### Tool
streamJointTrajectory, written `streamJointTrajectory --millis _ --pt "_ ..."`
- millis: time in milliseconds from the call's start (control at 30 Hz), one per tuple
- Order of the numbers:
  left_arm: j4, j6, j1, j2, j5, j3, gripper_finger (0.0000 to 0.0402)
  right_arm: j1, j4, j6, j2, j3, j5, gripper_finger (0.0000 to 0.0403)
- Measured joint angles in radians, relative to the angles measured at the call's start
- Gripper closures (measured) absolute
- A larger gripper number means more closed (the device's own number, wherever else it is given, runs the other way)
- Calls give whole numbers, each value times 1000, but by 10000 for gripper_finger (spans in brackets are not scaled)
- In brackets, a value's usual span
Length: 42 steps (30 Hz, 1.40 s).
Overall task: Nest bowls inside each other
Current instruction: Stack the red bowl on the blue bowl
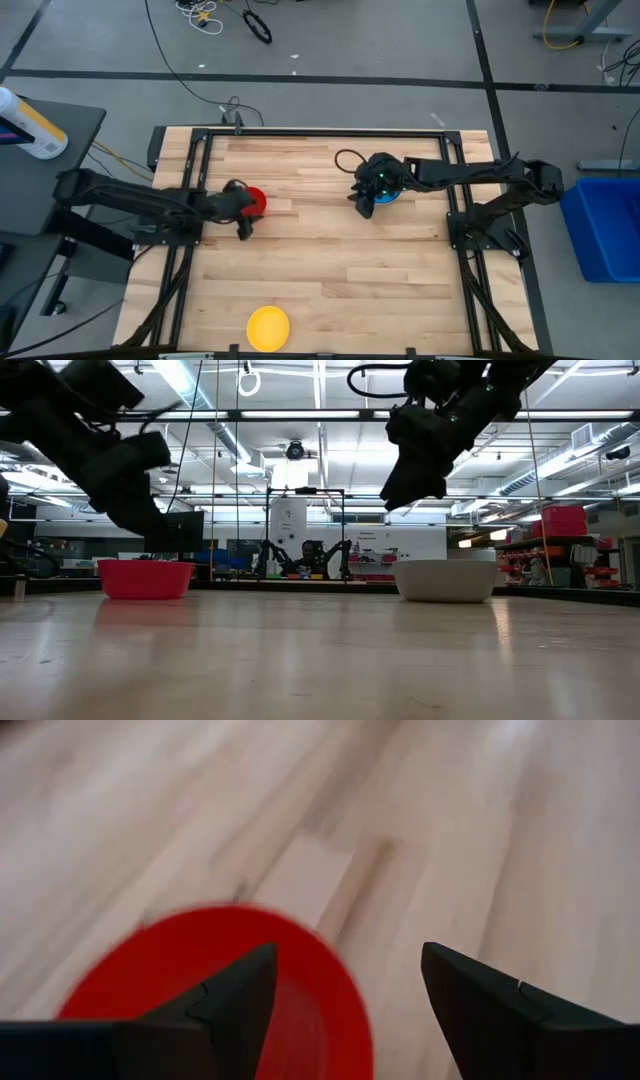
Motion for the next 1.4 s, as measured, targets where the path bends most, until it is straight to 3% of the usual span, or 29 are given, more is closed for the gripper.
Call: streamJointTrajectory --millis 300,400,500,600,667,800,1000,1167,1400 --pt "-41 -94 11 331 -43 115 147 38 -14 -28 0 0 17 229" --pt "-43 -96 27 401 -44 144 170 50 -15 -31 0 0 36 231" --pt "-41 -84 40 444 -45 171 234 60 -16 -31 0 0 50 234" --pt "-20 -33 35 460 -72 181 349 71 -18 -30 0 0 80 238" --pt "32 8 21 461 -100 181 383 77 -18 -30 0 0 84 240" --pt "152 132 -29 458 -158 184 394 88 -16 -51 0 0 77 244" --pt "147 302 -108 520 -183 285 395 87 54 -17 0 0 40 245" --pt "178 476 -158 654 -184 413 395 52 121 52 0 0 -30 250" --pt "177 625 -142 885 -142 627 395 46 156 127 0 0 -86 252"
